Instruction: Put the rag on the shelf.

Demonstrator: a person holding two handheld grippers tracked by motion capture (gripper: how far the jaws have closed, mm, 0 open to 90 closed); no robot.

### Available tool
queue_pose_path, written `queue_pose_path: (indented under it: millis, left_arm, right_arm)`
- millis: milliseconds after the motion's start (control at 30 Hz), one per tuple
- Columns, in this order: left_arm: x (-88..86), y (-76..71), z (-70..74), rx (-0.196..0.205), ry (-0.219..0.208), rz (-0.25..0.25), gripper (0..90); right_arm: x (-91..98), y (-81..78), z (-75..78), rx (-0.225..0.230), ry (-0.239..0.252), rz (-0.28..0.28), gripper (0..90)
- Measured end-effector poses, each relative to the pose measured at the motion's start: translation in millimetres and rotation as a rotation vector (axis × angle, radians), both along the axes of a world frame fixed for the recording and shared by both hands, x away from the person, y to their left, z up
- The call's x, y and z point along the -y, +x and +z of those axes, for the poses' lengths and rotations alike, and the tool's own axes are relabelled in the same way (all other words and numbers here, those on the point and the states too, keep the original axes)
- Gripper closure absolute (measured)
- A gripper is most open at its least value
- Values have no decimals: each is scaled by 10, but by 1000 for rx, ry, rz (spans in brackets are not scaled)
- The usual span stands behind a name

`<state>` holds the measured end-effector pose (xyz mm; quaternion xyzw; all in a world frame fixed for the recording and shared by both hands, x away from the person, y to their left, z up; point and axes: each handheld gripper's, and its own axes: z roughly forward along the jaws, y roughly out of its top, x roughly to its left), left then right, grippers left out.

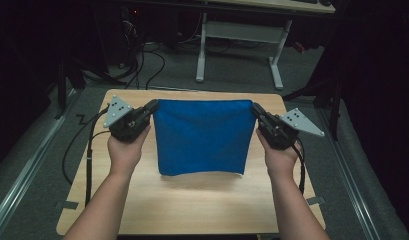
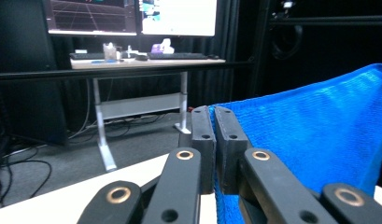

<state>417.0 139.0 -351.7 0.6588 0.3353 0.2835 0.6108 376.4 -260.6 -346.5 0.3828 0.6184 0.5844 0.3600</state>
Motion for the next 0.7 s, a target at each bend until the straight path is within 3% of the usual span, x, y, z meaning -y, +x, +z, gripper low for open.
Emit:
queue_pose_path:
  millis: [100, 133, 300, 367, 467, 700]
  left_arm:
    - [20, 104, 21, -1, 10, 11, 878]
    - [52, 205, 36, -1, 26, 24, 878]
    - [146, 447, 43, 11, 65, 71, 878]
    - [166, 498, 45, 10, 75, 79, 878]
    - [232, 698, 42, 7, 99, 107, 878]
    - [288, 931, 12, 4, 138, 146, 878]
  right_arm:
    - [13, 96, 3, -10, 10, -2, 885]
    - [26, 211, 15, -22, 28, -6, 886]
    - [33, 425, 50, -24, 33, -23, 886]
    - [33, 473, 57, -27, 29, -28, 886]
    - [24, 661, 97, -35, 11, -46, 886]
    - [-24, 927, 116, -51, -32, -75, 886]
